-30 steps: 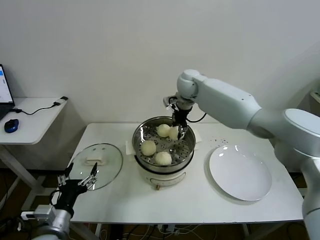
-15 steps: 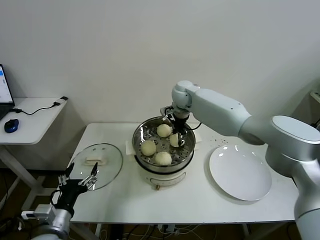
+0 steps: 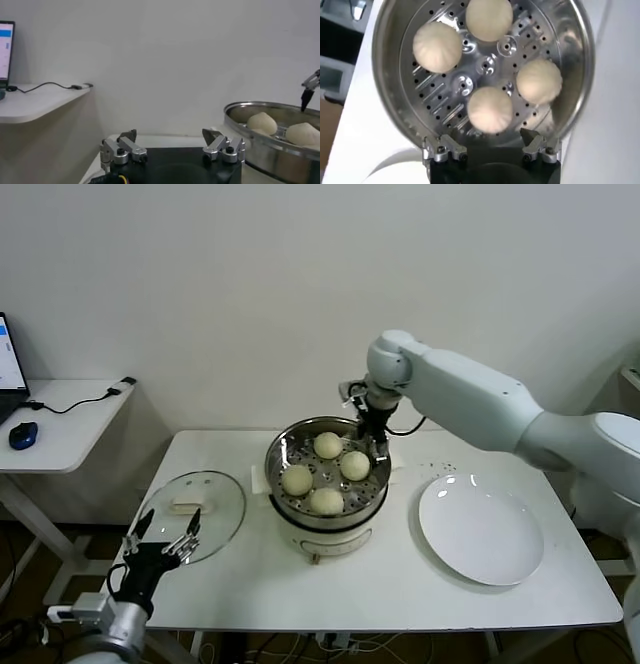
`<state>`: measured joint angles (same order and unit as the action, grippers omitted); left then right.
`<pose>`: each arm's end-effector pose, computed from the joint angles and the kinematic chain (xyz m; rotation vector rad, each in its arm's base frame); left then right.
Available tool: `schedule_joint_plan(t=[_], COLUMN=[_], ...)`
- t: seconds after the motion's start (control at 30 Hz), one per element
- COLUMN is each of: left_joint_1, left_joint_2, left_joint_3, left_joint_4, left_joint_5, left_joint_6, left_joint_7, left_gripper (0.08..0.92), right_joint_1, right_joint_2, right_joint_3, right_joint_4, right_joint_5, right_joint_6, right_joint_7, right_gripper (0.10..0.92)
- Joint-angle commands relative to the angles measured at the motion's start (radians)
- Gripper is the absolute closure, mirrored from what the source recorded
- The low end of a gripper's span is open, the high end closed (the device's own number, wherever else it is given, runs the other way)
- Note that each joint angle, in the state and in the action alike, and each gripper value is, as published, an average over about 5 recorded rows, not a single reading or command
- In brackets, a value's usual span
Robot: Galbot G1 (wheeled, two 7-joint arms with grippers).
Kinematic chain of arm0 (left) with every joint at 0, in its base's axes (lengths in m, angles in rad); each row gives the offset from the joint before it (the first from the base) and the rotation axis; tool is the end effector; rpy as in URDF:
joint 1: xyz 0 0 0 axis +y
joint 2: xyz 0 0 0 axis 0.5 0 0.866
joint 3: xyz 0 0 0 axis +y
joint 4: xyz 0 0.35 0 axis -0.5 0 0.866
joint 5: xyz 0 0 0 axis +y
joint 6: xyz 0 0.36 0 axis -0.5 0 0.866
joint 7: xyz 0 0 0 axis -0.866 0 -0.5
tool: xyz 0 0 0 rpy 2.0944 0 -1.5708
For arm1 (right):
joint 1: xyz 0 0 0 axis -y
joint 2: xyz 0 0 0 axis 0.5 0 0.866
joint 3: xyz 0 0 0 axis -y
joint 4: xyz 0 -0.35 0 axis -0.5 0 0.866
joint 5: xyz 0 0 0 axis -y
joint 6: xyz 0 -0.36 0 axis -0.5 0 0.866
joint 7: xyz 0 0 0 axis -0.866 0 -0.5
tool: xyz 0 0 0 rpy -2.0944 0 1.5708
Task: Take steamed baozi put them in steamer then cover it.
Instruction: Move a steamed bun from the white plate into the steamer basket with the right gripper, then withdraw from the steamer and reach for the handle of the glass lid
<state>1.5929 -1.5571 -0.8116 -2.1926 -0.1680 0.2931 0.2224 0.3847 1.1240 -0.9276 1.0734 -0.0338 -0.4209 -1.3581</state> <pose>0.1676 0.0850 -0.2646 0.0028 -2.9504 0.0760 0.6057 0.0578 -0.0466 1.3538 -1.3093 1.4117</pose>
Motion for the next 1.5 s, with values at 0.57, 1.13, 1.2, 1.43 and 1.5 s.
schedule_joint_plan(t=[0.57,1.13,1.2,1.43,1.5], left_joint_1=[-0.003,-0.136,-0.156,-0.154,-0.146], left_joint_2=[0.006,0.059,0.075,0.189,0.220], left_joint_3=[0.035,0.003,-0.002,0.055,0.082], left_joint_4=[0.007,0.296,0.367,0.494,0.502], left_joint_5=[0.006,0.785,0.999,1.378,1.447], left_joint_6=[-0.115,-0.377,-0.440,-0.490,-0.457], left_joint_7=[-0.123,-0.207,-0.259,-0.444,-0.452], left_gripper=[0.177,0.177,0.177,0.177,0.177], right_joint_1=[-1.273,-1.748,-1.789,-1.881,-1.888], right_joint_2=[-0.276,0.196,0.198,0.208,0.214], right_joint_3=[1.506,1.668,1.654,1.640,1.642], right_joint_4=[0.613,0.708,0.733,0.812,0.824], right_joint_5=[0.401,0.601,0.605,0.603,0.595], right_joint_6=[0.309,0.621,0.623,0.639,0.639], right_joint_7=[0.874,1.263,1.282,1.286,1.285], right_gripper=[0.203,0.203,0.203,0.203,0.203])
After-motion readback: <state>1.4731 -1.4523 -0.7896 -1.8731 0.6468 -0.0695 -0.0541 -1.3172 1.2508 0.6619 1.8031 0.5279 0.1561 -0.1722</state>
